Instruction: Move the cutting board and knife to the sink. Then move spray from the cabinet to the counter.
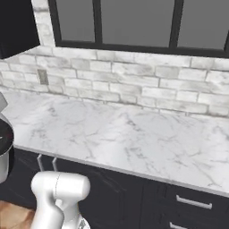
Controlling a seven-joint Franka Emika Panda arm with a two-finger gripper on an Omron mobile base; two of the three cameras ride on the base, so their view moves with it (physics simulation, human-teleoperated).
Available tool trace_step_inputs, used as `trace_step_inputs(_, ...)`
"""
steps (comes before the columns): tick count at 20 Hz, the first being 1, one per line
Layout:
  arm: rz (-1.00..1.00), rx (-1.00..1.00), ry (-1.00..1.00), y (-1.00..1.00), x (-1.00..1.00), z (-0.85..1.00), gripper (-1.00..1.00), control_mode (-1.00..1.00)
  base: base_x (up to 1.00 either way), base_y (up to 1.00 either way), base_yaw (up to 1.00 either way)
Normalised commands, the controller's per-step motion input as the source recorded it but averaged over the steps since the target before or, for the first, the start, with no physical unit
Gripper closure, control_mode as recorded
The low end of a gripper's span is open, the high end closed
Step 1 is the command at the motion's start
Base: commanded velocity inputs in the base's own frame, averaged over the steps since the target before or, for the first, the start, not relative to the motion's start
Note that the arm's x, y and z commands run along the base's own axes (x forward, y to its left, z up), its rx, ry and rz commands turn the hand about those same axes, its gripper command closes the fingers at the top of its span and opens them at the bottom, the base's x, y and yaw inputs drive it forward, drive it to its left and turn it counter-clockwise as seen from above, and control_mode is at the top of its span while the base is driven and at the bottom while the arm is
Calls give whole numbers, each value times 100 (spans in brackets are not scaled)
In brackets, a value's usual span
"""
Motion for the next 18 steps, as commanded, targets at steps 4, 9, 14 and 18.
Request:
trace_step_inputs(4,0,0,0,0,0,0,100,100,0,5,33)
trace_step_inputs(9,0,0,0,0,0,0,100,100,9,7,8)
trace_step_inputs(14,0,0,0,0,0,0,100,100,34,27,0)
trace_step_inputs(18,0,0,0,0,0,0,100,100,28,78,-1)
